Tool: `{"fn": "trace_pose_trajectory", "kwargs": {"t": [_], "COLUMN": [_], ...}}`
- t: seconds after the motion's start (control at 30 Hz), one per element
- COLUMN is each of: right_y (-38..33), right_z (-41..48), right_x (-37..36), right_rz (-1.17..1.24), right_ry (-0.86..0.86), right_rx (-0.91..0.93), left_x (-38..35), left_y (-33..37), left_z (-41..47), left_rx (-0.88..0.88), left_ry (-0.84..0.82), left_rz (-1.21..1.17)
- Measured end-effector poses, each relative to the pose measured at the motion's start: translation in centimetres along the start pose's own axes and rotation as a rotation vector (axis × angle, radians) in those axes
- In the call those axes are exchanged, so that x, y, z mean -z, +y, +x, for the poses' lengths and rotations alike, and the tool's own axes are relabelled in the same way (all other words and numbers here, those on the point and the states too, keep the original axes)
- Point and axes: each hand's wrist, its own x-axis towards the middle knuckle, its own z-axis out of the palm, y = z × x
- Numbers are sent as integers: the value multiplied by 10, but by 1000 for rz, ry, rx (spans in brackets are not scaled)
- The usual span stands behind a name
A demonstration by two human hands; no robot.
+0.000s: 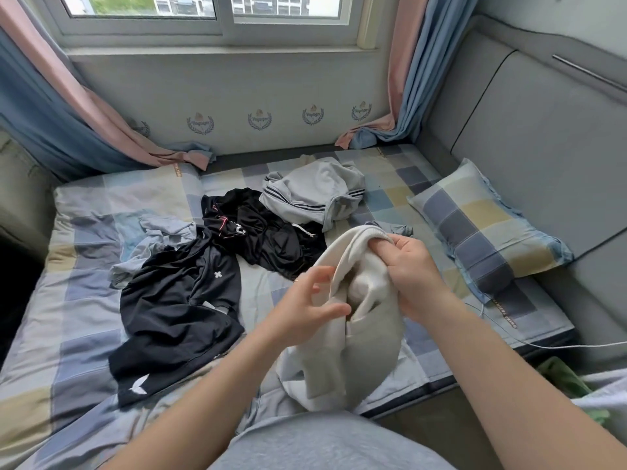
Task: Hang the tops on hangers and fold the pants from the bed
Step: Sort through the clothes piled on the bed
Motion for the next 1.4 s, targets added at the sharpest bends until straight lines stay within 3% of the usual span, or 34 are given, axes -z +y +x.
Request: {"fn": "trace_pose_trajectory", "kwargs": {"t": [0.2, 0.37, 0.5, 0.63, 0.77, 0.9, 1.03, 1.2, 1.27, 1.4], "right_y": [-31, -41, -28, 6, 52, 72, 64, 43, 37, 42], "right_z": [-5, 0, 10, 24, 32, 32, 25, -1, -12, -34], "right_x": [10, 39, 59, 69, 81, 89, 87, 67, 61, 69], "right_rz": [-44, -231, -487, -795, -1077, -1043, -867, -398, -260, -241], "right_ry": [-190, -199, -113, 37, 212, 164, -23, -5, 18, 113], "right_rx": [-109, -99, -18, 68, -19, -118, -68, -26, -50, -97], "left_x": [-15, 18, 37, 45, 50, 48, 51, 41, 31, 12], "left_y": [0, 6, 20, 37, 36, 26, 6, -18, -24, -32], "left_z": [10, 23, 26, 24, 20, 23, 27, 25, 28, 36], "left_rx": [-171, -16, 46, 107, 159, 93, -42, -82, -87, -106], "left_ry": [266, 412, 330, 170, 65, 134, 240, 194, 251, 260], "left_rz": [161, -121, -309, -692, -798, -626, -67, 551, 573, 453]}}
